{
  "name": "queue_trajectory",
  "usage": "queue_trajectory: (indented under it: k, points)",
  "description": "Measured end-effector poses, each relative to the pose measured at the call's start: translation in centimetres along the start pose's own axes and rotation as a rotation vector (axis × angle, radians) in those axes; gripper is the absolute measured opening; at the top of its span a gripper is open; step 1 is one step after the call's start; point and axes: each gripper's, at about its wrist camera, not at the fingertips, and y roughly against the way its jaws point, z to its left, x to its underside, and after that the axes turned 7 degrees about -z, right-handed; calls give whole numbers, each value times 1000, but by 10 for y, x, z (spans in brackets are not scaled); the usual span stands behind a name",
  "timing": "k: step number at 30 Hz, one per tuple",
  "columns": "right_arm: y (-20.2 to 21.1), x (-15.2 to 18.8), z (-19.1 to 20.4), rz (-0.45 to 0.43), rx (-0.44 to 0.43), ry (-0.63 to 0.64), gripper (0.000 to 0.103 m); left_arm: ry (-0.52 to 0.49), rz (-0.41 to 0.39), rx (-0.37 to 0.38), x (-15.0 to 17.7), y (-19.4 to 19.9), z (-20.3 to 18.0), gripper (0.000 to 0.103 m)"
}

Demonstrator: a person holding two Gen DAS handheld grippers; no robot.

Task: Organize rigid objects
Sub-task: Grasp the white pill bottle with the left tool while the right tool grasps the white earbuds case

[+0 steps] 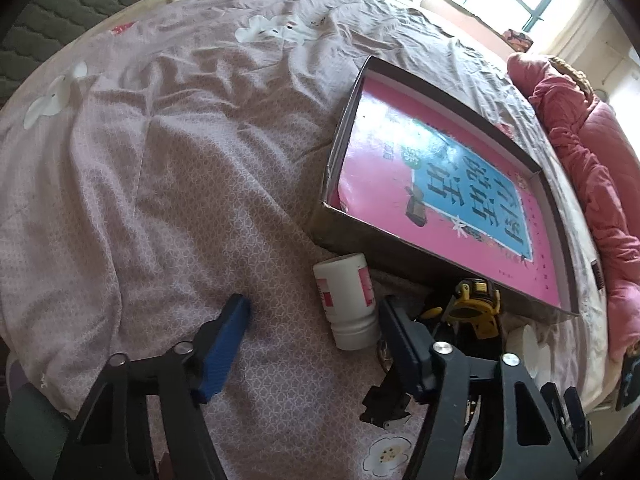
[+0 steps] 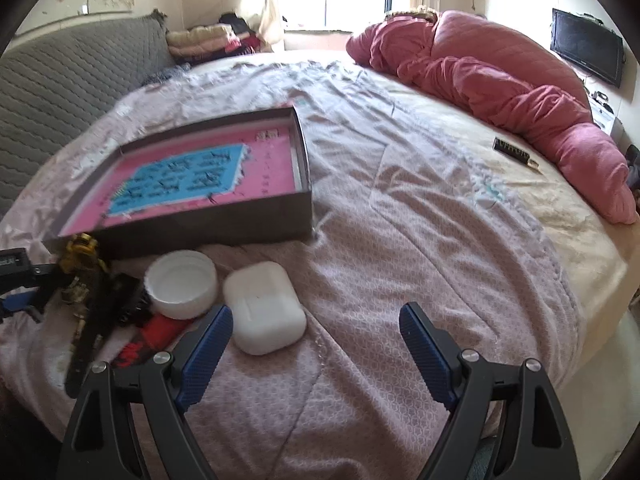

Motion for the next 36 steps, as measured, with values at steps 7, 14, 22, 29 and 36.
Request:
queue_trajectory:
  k: [7, 14, 22, 29, 36]
  points:
    - [-14, 2, 13, 31, -48, 71, 76, 0, 4, 17, 0, 3, -5, 43]
    - [-24, 1, 23, 45, -101, 129, 57, 38, 26, 57, 1, 1, -4, 34]
    - [-40, -2, 20, 56, -161, 111, 54, 70, 57, 59, 1, -15, -6, 34]
    - [-40, -6, 11, 43, -212, 59, 45, 117, 57, 67, 1, -29, -3, 34]
    - [-27, -13, -4, -10, -254, -20, 45, 131, 43, 93, 0, -33, 2, 33]
